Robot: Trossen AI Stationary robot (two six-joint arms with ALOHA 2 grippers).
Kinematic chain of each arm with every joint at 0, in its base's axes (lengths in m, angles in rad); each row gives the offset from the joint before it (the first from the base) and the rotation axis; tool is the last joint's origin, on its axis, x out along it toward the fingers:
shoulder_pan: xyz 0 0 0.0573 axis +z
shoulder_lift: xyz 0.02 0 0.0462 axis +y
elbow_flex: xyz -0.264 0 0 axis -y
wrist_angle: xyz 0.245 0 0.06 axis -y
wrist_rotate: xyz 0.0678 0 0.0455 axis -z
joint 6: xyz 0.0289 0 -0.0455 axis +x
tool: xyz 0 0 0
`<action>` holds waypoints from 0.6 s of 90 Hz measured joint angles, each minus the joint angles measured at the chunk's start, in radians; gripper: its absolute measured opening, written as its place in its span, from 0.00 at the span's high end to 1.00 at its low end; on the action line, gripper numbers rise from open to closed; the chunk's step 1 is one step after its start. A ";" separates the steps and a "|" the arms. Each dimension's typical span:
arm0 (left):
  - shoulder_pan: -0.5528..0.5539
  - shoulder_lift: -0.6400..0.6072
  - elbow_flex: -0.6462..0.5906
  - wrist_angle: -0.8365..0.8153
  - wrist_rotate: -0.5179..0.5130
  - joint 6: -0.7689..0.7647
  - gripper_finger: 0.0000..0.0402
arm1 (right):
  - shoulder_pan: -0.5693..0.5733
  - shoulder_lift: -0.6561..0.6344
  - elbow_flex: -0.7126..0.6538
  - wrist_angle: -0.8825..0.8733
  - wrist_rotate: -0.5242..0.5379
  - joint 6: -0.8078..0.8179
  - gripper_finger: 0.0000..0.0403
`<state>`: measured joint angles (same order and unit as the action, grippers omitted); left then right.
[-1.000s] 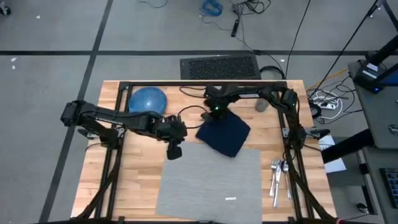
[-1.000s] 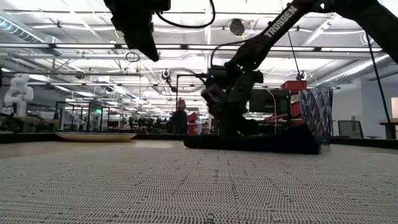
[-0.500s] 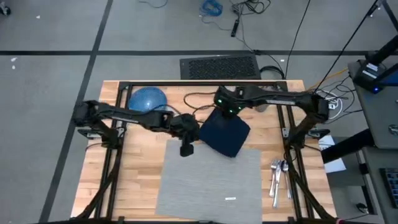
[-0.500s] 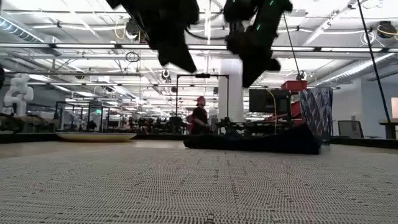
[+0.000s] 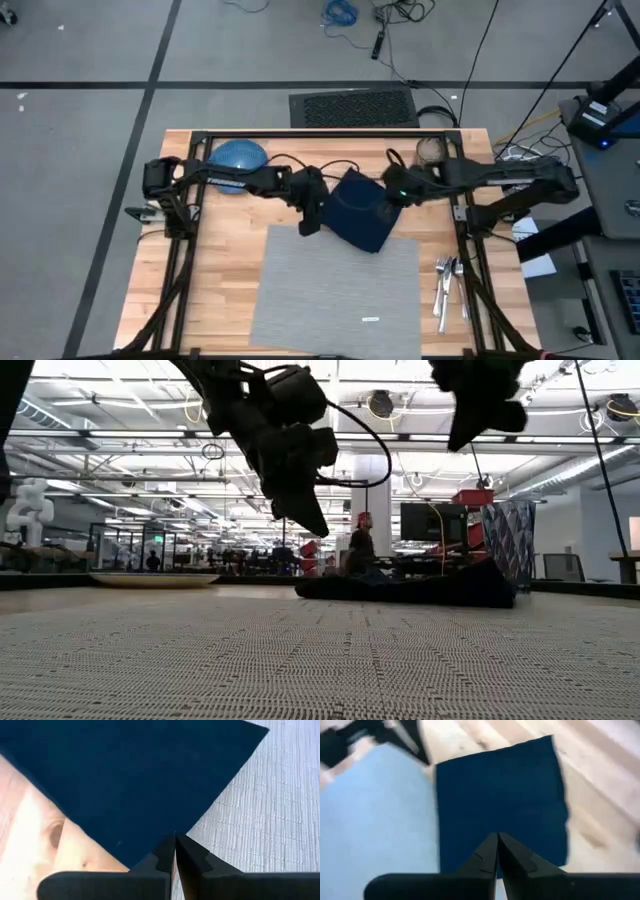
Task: Set table place
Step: Fold the dark blue napkin
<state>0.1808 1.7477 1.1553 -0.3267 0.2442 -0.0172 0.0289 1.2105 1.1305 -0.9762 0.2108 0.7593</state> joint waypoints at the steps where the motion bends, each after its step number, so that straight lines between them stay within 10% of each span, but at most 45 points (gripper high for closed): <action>1: 0.002 0.000 0.000 0.002 0.002 0.002 1.00 | 0.004 -0.005 -0.008 0.003 0.000 0.004 1.00; 54: 0.052 0.154 0.036 0.044 0.144 0.030 1.00 | 0.003 -0.048 -0.185 0.197 0.004 0.142 1.00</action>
<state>0.2328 1.9021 1.1909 -0.2827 0.3878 0.0127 0.0319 1.1625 0.9451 -0.7794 0.2144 0.9009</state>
